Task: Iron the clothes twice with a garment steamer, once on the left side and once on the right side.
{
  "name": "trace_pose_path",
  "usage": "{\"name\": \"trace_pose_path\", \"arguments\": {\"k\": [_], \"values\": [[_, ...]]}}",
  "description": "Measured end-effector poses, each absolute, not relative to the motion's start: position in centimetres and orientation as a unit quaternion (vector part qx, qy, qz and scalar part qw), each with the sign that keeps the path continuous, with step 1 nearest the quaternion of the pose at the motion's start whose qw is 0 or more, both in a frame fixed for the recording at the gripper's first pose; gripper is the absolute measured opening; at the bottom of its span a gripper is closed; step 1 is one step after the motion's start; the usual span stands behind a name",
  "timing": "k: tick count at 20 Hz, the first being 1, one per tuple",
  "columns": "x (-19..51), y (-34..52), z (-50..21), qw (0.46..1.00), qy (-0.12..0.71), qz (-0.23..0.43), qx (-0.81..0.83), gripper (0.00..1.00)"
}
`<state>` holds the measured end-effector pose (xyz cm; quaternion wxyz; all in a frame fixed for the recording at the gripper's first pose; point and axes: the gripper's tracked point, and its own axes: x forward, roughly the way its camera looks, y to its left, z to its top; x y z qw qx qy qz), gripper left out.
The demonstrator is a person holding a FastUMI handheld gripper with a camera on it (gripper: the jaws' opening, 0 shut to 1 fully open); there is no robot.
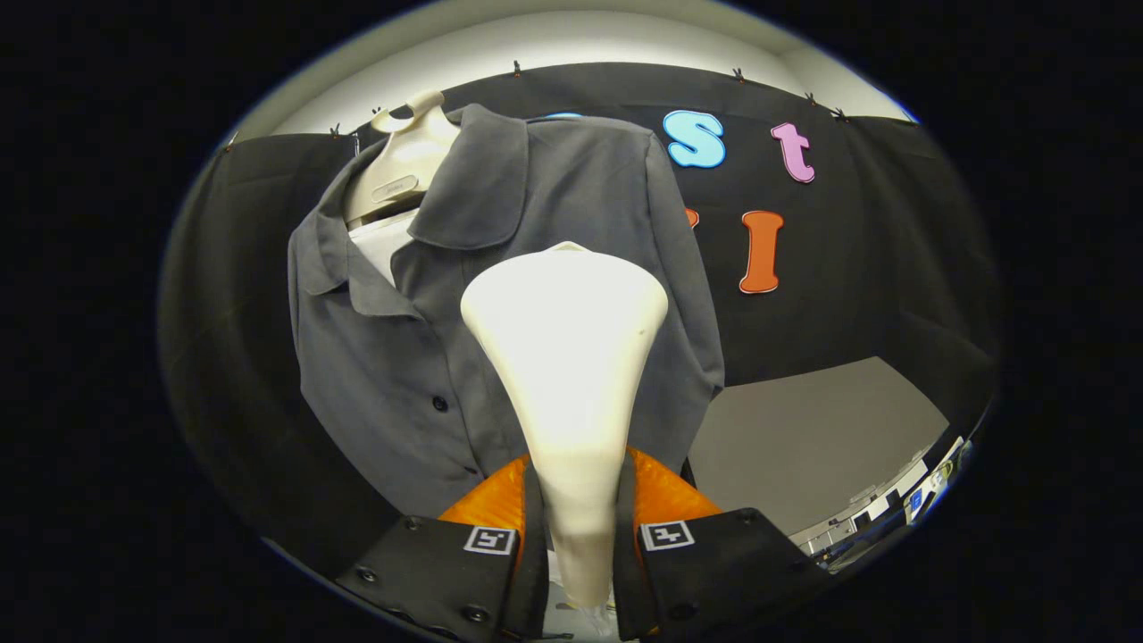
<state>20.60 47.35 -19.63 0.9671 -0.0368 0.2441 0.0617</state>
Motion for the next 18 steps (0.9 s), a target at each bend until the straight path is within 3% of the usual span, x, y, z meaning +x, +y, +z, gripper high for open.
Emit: {"name": "trace_pose_path", "arguments": {"k": [18], "values": [[20.8, 45.5, -27.2, 0.949, 0.307, 0.034, -0.056, 0.37]]}}
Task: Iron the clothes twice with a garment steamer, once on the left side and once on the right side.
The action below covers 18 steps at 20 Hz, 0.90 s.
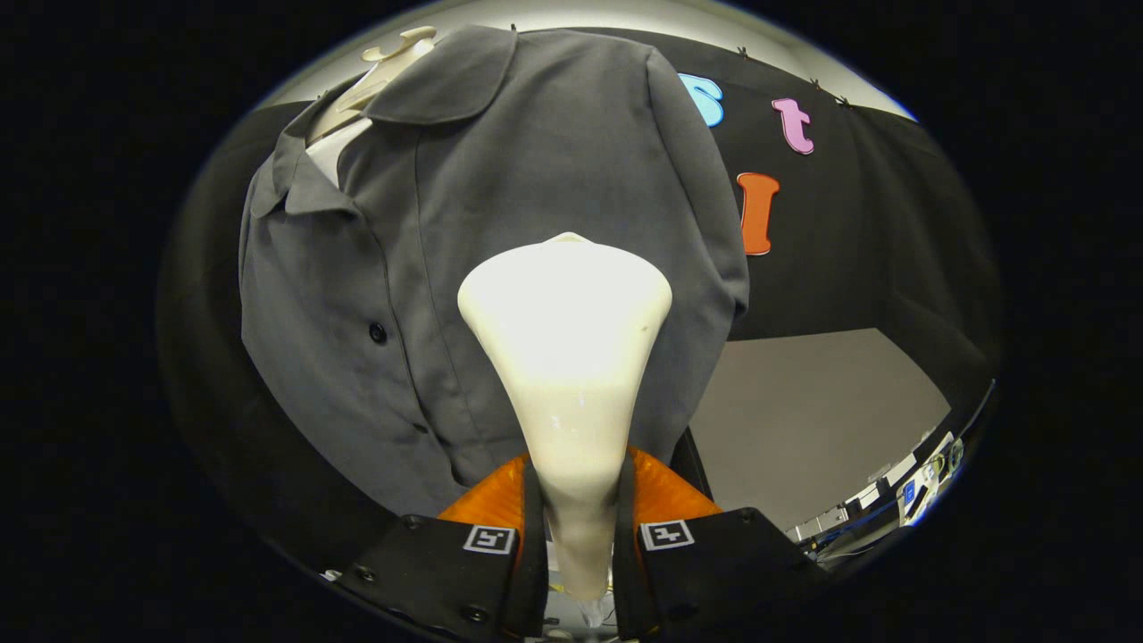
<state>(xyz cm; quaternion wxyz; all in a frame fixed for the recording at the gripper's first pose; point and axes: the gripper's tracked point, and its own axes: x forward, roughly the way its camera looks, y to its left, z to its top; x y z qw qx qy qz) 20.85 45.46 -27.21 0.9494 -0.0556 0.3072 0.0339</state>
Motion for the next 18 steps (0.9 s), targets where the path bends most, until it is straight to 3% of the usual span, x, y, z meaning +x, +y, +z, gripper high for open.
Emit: {"name": "trace_pose_path", "arguments": {"k": [18], "values": [[16.2, 43.0, -39.6, 0.916, 0.398, 0.016, -0.052, 0.37]]}}
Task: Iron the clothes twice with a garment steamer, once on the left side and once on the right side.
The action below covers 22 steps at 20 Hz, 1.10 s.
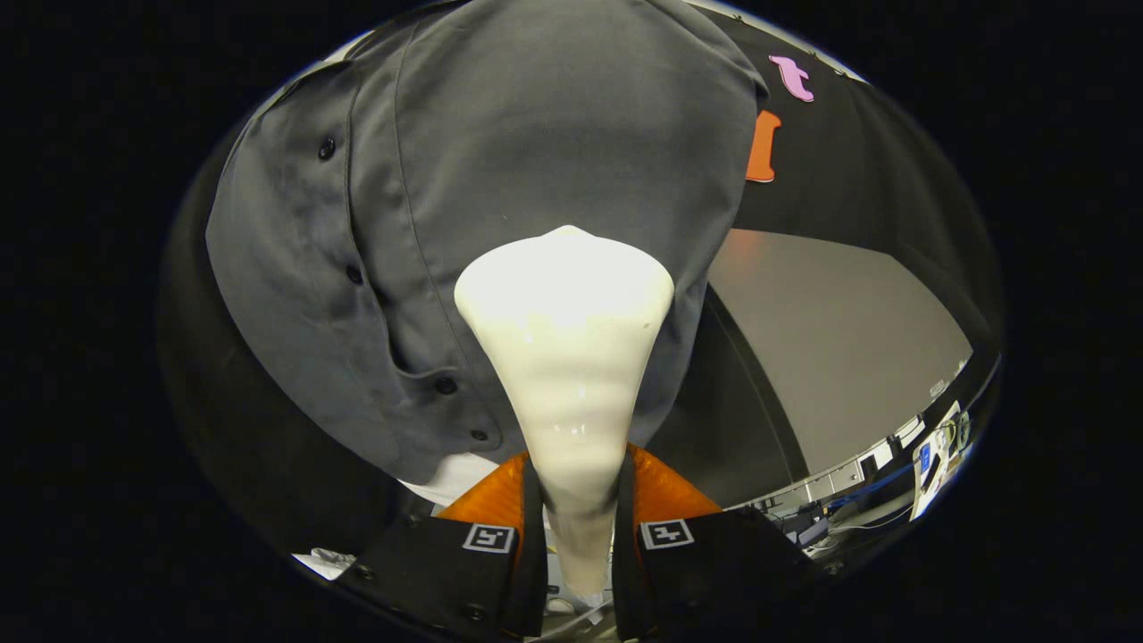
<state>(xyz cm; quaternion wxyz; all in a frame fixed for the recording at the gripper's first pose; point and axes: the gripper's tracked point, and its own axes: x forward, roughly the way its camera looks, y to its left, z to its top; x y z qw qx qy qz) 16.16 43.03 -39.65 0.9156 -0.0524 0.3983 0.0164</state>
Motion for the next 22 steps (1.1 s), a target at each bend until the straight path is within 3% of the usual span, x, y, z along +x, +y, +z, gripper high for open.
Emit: {"name": "trace_pose_path", "arguments": {"k": [22], "values": [[14.9, 42.4, -47.7, 0.876, 0.479, 0.013, -0.063, 0.37]]}}
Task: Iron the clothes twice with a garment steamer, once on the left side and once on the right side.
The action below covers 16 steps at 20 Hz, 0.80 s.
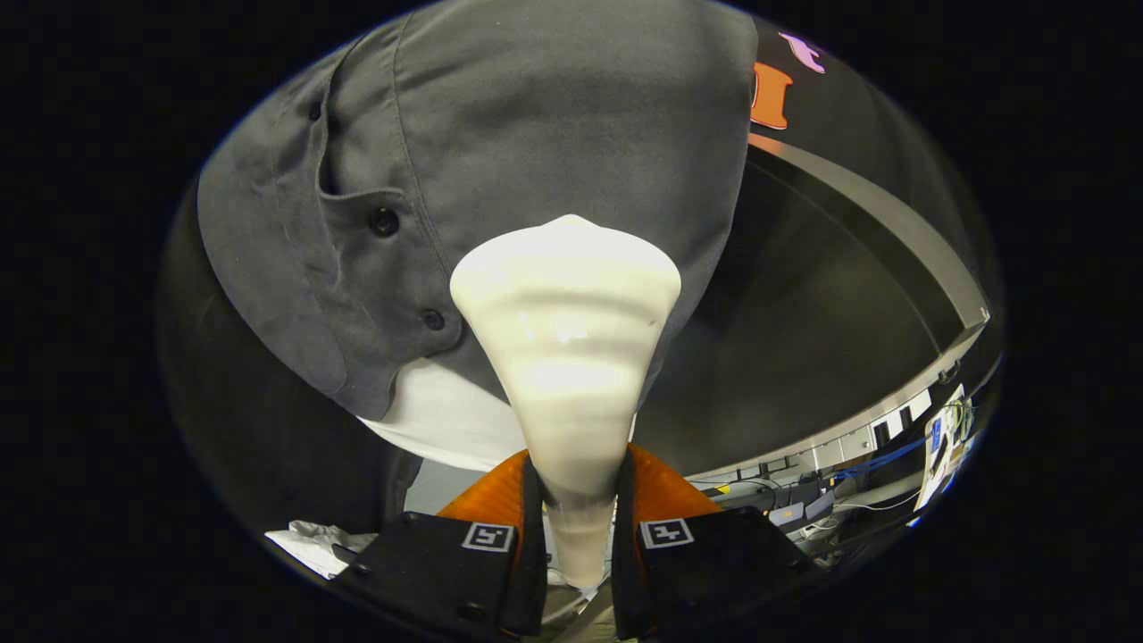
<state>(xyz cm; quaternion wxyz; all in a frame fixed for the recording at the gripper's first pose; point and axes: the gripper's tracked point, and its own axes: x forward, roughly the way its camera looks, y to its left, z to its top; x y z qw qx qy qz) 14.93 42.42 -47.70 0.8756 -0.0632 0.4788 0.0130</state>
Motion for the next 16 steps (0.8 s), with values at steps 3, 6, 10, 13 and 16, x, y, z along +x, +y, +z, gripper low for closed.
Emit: {"name": "trace_pose_path", "arguments": {"k": [3, 6, 10, 13, 16], "values": [[15.6, 43.4, -46.6, 0.875, 0.480, 0.016, -0.066, 0.37], [14.8, 43.6, -44.2, 0.883, 0.465, 0.021, -0.069, 0.37], [15.0, 44.9, -39.7, 0.895, 0.437, 0.034, -0.078, 0.37], [15.4, 47.2, -34.7, 0.909, 0.405, 0.048, -0.082, 0.37], [16.0, 49.7, -29.7, 0.922, 0.373, 0.068, -0.083, 0.37]]}}
